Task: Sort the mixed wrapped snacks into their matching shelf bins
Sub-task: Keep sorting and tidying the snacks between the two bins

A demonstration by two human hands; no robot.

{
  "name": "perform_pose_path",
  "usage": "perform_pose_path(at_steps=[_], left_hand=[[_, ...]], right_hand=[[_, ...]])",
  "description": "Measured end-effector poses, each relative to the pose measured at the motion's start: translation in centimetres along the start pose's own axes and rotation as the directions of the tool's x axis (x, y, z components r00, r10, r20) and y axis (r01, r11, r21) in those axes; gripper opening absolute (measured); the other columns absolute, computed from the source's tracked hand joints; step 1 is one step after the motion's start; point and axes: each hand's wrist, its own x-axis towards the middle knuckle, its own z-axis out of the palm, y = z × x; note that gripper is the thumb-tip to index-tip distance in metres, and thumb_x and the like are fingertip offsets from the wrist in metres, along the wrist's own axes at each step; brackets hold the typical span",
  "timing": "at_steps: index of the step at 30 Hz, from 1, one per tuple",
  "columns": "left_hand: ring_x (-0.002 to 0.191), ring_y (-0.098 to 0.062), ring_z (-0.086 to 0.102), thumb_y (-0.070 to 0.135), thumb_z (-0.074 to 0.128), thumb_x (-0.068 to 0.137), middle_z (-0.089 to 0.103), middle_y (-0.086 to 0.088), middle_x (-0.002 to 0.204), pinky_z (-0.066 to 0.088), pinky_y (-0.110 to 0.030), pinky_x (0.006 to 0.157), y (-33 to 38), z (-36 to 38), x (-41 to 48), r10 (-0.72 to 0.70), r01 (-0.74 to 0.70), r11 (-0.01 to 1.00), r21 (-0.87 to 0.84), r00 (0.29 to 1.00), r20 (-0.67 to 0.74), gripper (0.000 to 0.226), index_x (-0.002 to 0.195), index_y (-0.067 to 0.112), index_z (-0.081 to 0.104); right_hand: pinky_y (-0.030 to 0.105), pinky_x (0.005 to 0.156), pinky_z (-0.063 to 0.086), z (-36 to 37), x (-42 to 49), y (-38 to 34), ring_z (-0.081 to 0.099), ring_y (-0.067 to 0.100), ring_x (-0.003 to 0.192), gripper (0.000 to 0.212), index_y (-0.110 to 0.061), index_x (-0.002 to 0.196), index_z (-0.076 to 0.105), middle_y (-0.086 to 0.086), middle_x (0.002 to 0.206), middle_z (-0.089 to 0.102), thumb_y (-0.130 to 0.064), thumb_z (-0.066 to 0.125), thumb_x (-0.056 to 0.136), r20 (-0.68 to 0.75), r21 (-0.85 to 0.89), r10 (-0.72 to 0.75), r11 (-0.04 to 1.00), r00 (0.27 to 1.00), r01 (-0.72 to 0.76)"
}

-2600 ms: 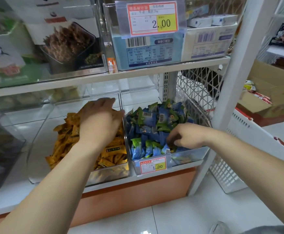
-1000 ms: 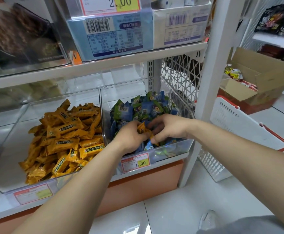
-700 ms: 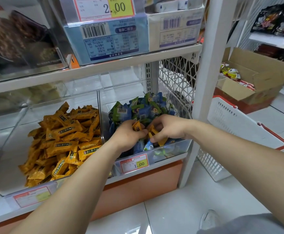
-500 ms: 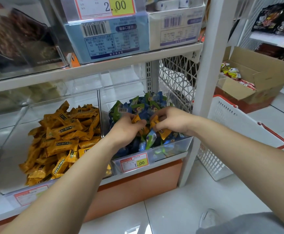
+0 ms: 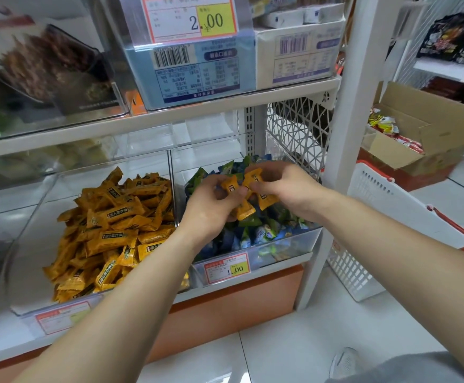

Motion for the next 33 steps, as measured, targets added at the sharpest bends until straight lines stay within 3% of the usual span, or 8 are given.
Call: perform_pose_path(at_steps=[7,10,14,18,22,25,27,33], left_hand=[[0.090,-0.020,0.074,0.027,0.067,0.092,0.077,-0.003,0.093,0.060,-0.033,0.077,0.7,-0.7,-0.2,-0.049,0.059,0.983,-0.172,0.997,0.066,0.008,0.096,0.022,0.070],[0.093,-0.019,0.073,0.033,0.069,0.087,0.077,-0.003,0.097,0.060,-0.031,0.079,1.1,-1.1,-0.5,-0.043,0.059,0.969,-0.242,0.996,0.073,0.020,0.100,0.019,0.070],[0.100,-0.024,0.072,0.038,0.067,0.084,0.076,-0.007,0.103,0.057,-0.042,0.091,1.5,-1.2,-1.0,-0.056,0.075,0.959,-0.274,0.996,0.074,0.031,0.106,0.016,0.068],[0.096,-0.024,0.073,0.028,0.065,0.093,0.072,-0.012,0.108,0.061,-0.045,0.082,2.1,-1.8,-1.4,-0.022,0.033,0.970,-0.242,0.999,0.048,0.027,0.115,0.012,0.060],[0.086,-0.016,0.072,0.038,0.074,0.086,0.071,-0.002,0.100,0.060,-0.031,0.063,3.2,-4.3,-1.7,0.110,-0.107,0.993,0.058,0.992,-0.066,0.034,0.110,0.021,0.058],[0.076,0.005,0.064,0.052,0.074,0.080,0.068,0.015,0.078,0.046,-0.009,0.056,3.2,-8.0,-2.3,0.260,-0.164,0.851,0.499,0.957,-0.129,0.035,0.104,0.034,0.056],[0.065,0.003,0.062,0.055,0.072,0.080,0.067,0.018,0.073,0.038,-0.010,0.047,2.5,-10.6,-2.6,0.275,-0.119,0.749,0.652,0.951,-0.143,0.034,0.102,0.039,0.052],[0.113,-0.034,0.057,0.053,0.065,0.088,0.063,-0.012,0.127,0.048,-0.043,0.090,0.5,-14.1,-2.1,0.189,0.070,0.484,0.872,0.965,-0.182,0.059,0.135,0.018,0.056]], right_hand=[[0.032,0.072,0.057,0.5,0.1,-0.3,0.073,0.026,0.093,0.042,-0.007,0.122,0.066,0.011,0.107,0.075,-0.002,0.078,0.081,-0.127,0.248,0.064,0.968,0.990,-0.031],[0.022,0.065,0.057,0.9,0.0,-0.7,0.073,0.016,0.086,0.037,-0.010,0.114,0.071,0.005,0.101,0.077,-0.012,0.082,0.079,-0.174,0.202,0.079,0.979,0.982,-0.043],[0.032,0.075,0.060,1.6,-0.4,-1.0,0.074,0.023,0.086,0.027,-0.008,0.105,0.070,0.009,0.098,0.076,-0.013,0.080,0.081,-0.166,0.211,0.079,0.977,0.983,-0.042],[0.026,0.072,0.059,2.4,-0.8,-1.5,0.075,0.023,0.086,0.024,-0.002,0.107,0.068,0.016,0.105,0.074,-0.009,0.076,0.085,-0.112,0.271,0.059,0.962,0.992,-0.027],[0.030,0.080,0.060,2.5,-1.2,-2.2,0.074,0.021,0.094,0.021,-0.013,0.110,0.070,0.005,0.101,0.077,-0.022,0.070,0.092,0.117,0.207,-0.007,0.978,0.993,-0.017],[0.030,0.094,0.053,2.2,-1.1,-1.9,0.069,0.009,0.103,0.035,-0.025,0.118,0.068,-0.009,0.111,0.073,-0.043,0.070,0.089,0.135,-0.320,-0.053,0.943,0.989,0.094],[0.026,0.097,0.048,1.5,-1.2,-1.4,0.063,0.005,0.109,0.041,-0.024,0.123,0.067,-0.012,0.118,0.068,-0.046,0.068,0.089,0.161,-0.536,-0.051,0.834,0.986,0.130],[0.014,0.062,0.048,-0.7,-1.8,-1.4,0.068,0.002,0.074,0.027,-0.022,0.113,0.069,-0.011,0.088,0.073,-0.040,0.064,0.094,0.219,-0.707,0.039,0.695,0.975,0.131]])
